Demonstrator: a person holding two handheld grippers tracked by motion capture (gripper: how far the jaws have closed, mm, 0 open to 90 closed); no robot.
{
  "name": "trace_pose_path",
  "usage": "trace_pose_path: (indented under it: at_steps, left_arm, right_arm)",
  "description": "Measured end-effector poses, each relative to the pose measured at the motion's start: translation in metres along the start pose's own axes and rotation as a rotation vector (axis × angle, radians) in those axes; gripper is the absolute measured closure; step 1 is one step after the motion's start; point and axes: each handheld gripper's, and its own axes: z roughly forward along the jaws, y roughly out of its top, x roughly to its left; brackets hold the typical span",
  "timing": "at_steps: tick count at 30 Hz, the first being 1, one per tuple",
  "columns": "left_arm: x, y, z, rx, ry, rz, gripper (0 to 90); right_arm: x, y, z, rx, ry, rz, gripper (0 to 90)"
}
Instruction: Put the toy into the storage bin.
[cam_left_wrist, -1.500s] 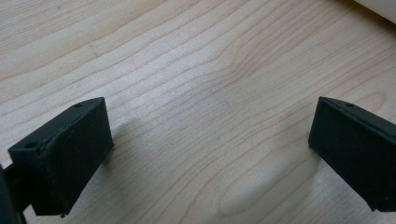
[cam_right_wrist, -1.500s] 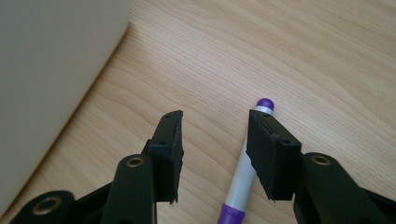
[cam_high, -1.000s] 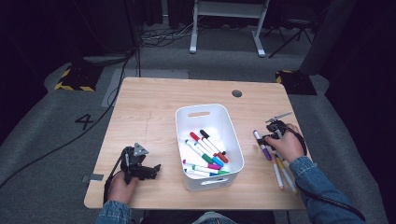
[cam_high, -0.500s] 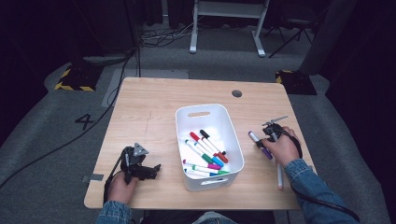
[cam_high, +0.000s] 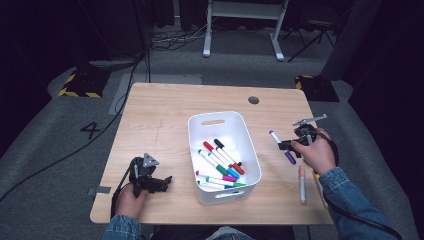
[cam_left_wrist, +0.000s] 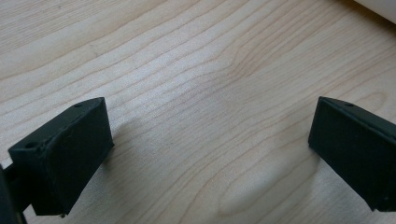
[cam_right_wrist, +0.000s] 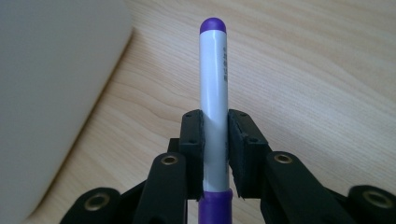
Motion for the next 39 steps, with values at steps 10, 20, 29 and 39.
trace_pose_path:
  at_steps: [10,20,29,39]
  left_arm:
    - [0.0,0.0,0.0,0.0,0.0,0.0,0.0]
    - [0.0,0.0,0.0,0.003,-0.003,0.0,0.0]
    - [0.0,0.0,0.0,0.005,-0.003,0.001,0.0]
    - [0.0,0.0,0.0,0.003,-0.003,0.001,0.0]
  right_arm:
    - [0.033,0.018,-0.04,-0.059,0.052,-0.072,77.1]
    - [0.089,0.037,-0.068,-0.091,0.16,-0.202,77.1]
    - [0.123,0.048,-0.071,-0.083,0.224,-0.263,77.1]
    - [0.149,0.056,-0.062,-0.067,0.279,-0.311,77.1]
